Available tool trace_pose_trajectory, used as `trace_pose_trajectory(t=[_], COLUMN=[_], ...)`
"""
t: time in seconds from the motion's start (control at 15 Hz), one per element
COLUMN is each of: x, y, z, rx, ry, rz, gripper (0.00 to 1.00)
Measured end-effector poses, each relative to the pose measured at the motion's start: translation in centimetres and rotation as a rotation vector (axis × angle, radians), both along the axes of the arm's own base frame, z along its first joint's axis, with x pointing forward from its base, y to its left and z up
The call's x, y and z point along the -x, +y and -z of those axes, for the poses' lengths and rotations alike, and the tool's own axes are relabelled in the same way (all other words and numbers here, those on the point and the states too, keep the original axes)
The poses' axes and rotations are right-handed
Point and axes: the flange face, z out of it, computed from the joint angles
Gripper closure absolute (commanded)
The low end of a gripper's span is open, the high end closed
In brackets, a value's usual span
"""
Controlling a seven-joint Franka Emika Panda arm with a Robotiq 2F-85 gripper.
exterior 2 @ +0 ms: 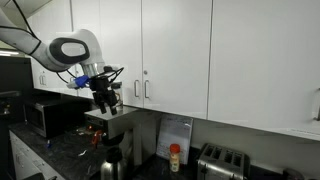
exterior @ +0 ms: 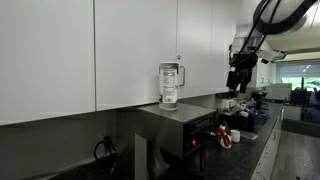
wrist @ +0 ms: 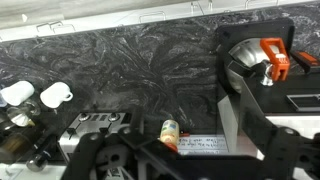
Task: Open the cupboard door, place the sugar in the cupboard, then close the cupboard door
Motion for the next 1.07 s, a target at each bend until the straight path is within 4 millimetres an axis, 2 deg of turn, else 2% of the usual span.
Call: trace_pose_trajectory(t=[0.4,0.73,1.07], x=[-2.1,-4.5,-6.9], y=[0.8,0.1,-0.7], z=[-2.4,-4.5,-5.0], rx=[-0.011,-0.044,-0.101], ry=[-0.046,-0.103,-0.162], rz=[-0.065,-0.114,-0.136], gripper=[0.00,0.00,0.00])
